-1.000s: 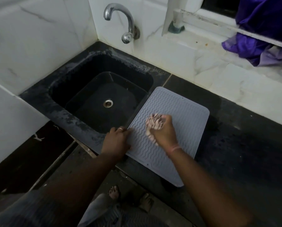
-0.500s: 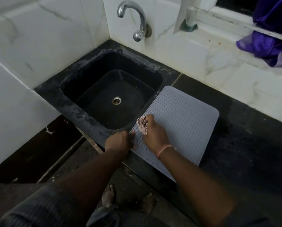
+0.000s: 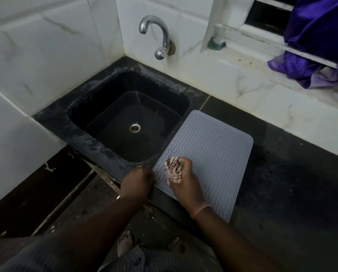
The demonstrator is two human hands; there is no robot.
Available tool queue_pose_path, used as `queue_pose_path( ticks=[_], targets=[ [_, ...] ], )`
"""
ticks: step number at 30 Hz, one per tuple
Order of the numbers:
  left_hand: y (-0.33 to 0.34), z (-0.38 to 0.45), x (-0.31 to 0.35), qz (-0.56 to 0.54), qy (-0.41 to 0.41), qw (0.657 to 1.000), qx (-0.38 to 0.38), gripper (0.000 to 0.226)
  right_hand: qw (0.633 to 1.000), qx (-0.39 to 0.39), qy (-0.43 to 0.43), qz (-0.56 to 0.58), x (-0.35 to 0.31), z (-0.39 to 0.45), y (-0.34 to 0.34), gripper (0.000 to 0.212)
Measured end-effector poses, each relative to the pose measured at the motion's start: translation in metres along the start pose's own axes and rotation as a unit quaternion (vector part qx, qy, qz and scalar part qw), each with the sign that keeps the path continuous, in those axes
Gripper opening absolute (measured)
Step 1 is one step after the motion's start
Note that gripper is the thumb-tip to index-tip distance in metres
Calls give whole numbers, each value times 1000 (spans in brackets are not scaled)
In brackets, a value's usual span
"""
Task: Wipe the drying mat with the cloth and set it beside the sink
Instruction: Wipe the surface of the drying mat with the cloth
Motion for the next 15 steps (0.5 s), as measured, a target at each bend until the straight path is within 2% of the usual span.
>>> queue_pose_path(
  ticks=[2,4,6,9,12,15],
  targets=[
    [0,1,1,11,-13,1000,-2,20,996,-57,-36,-56,-4,0,22,61],
    [0,3,1,15,-25,1000,-6,19,989,-76,-56,-114,-6,4,32,67],
    [1,7,2,27,-28,999,-13,19,986,-86,-58,-129,-7,10,30,63],
    [1,15,5,29,-26,998,-41,17,972,-119,-108,-171,-14,21,31,52],
    [2,21,1,22,-44,997,-59,15,973,-93,-128,-170,-17,38,13,43],
    [0,19,3,20,-60,996,-57,12,979,-35,-97,-174,-14,60,-20,46]
  ],
)
Point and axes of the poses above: each hand's wrist, its own z-axis towards the middle knuckle, its own y-axis out of the palm, x = y × z, the point moved 9 cm from there along z, towards the middle knuckle, and after that the axes turned 6 degrees about -x, right-handed, at the moved point
